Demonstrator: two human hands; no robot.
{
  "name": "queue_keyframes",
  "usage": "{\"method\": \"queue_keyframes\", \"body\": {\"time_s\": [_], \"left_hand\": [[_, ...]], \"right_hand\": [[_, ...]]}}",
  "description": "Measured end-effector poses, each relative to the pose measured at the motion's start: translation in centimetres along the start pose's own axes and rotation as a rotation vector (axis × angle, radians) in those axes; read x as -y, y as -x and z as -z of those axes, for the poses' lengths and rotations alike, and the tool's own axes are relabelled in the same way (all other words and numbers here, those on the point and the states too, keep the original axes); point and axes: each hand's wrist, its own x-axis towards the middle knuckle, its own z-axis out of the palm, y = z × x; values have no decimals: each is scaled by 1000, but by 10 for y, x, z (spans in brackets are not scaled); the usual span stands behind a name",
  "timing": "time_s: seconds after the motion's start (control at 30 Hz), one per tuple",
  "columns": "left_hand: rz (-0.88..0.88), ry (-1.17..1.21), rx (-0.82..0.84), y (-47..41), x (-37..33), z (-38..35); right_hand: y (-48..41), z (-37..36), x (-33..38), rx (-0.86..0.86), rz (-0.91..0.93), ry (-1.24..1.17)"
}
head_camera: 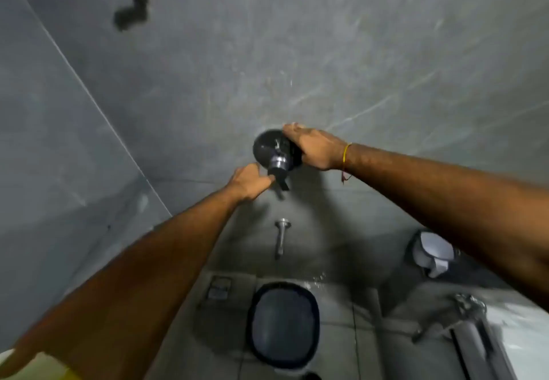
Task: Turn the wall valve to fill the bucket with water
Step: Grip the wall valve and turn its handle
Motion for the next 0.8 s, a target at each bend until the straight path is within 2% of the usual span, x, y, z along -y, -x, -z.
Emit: {"method": "queue_keyframes", "body": {"time_s": [0.2,0.33,0.43,0.5,0.63,0.8], "left_hand": [[212,235,141,-35,2,-70],[339,410,141,-58,-3,-99],[352,527,54,-65,-4,-112],[283,452,6,-61,3,-112],[186,163,55,-59,12,-97],[128,72,-4,-61,14,-106]], "right_hand": [[-32,-49,-31,-28,139,104],[-48,-67,-42,-48,260,258],[-53,-67,-47,-89,310,359],[-56,-66,-51,-113,351,392],[-61,-62,-52,-122,375,382],[-66,-60,-50,-112,385,384]]}}
